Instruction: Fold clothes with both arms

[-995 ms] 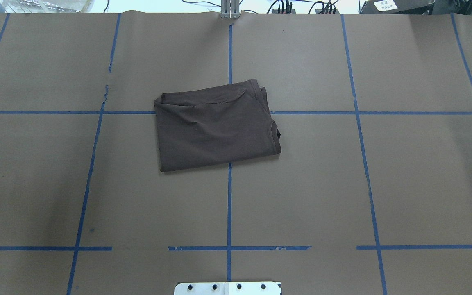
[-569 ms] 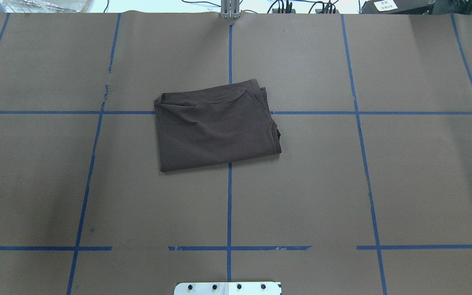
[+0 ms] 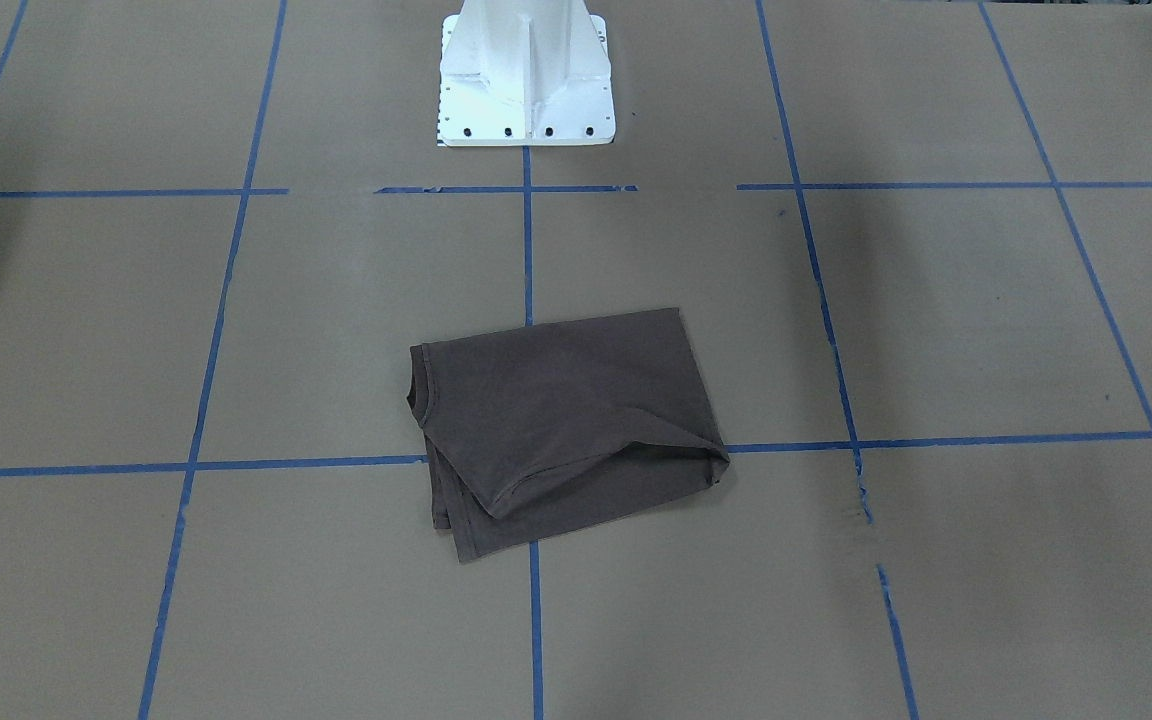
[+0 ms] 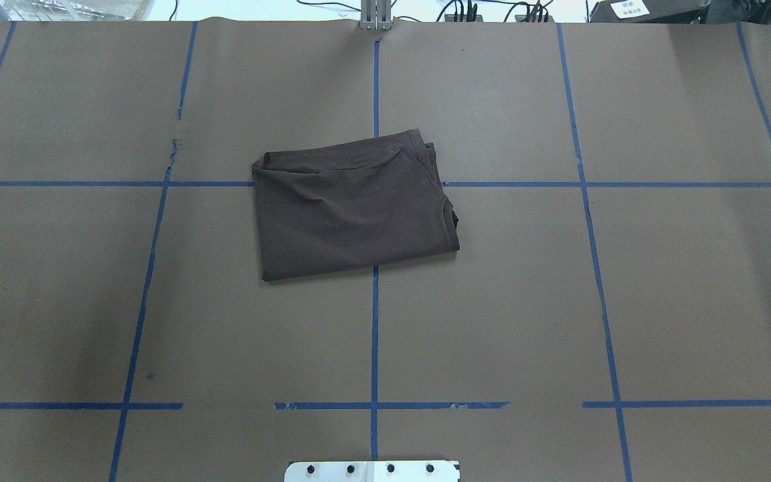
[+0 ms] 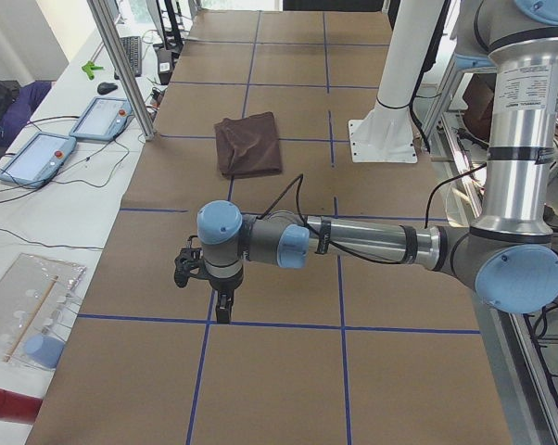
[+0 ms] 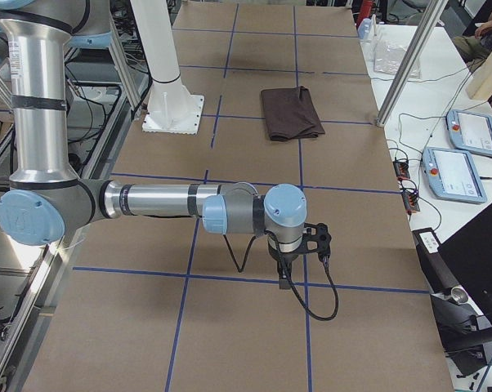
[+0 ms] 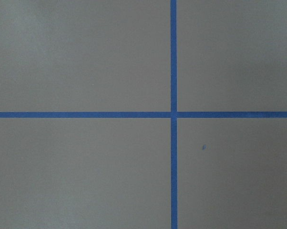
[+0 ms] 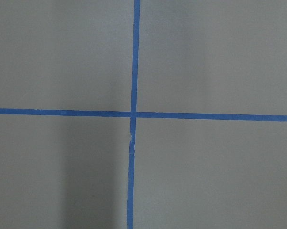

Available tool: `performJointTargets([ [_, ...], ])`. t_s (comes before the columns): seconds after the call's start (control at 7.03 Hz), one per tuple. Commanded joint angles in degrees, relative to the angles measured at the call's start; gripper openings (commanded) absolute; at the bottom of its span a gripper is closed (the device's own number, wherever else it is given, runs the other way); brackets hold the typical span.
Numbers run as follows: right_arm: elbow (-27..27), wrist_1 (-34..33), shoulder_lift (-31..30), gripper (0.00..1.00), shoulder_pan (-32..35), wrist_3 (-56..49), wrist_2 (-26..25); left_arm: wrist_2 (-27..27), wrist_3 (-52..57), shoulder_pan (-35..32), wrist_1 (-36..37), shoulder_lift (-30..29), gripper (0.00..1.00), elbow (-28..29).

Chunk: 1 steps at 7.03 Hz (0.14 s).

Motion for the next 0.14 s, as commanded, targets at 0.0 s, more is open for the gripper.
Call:
performJointTargets([
  [0.0,0.14,0.05,0.00,1.00,0.00,0.00,0.48,-0.09,0.00,0.00,0.00,0.05,1.00,-0.01],
])
